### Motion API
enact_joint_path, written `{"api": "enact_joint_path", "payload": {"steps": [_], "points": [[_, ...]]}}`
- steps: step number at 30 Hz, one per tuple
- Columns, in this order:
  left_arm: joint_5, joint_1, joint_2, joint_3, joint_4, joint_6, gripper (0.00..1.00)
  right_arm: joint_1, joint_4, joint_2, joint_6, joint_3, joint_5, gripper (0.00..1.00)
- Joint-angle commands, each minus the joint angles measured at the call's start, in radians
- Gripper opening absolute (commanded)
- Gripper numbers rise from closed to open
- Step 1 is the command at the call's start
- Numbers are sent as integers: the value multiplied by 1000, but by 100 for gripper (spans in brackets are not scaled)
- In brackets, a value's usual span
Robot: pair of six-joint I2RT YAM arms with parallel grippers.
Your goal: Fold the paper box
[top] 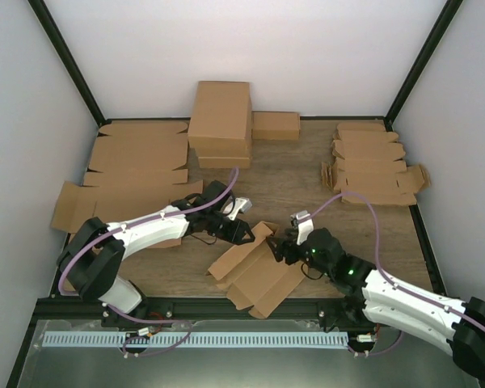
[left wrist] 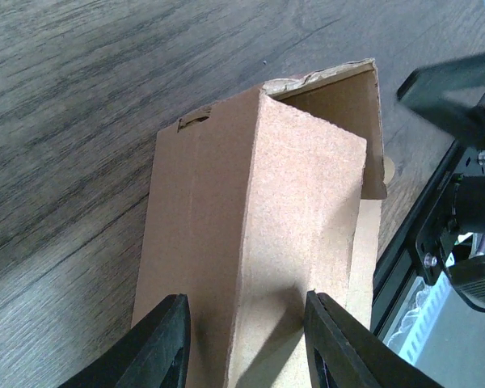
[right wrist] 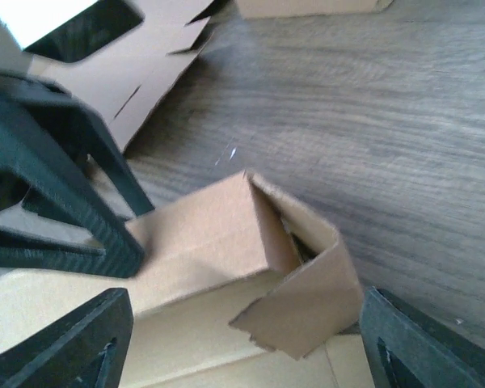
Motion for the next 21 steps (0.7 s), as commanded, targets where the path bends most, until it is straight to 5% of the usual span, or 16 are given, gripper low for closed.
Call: {"api": "enact_joint_path", "payload": {"steps": [1,6,10,13,17,21], "points": [[-10,-3,12,20,9,0,42,-5,-141,-10,20,115,130,85],[-8,-4,10,21,5,5,42,-56,-175,16,-32,168,115,84],[-5,-3,5,29,5,3,42,-226,-191,20,-69,195,-41,76],[2,-3,3,30,10,-3,42,-376,-181,38,-93,199,-161,57],[9,-4,-2,31,14,-6,42,-414,-153,122,-93,211,-255,29],[9,-4,-4,28,13,-6,42,-414,-121,206,-120,203,-355,24]]}}
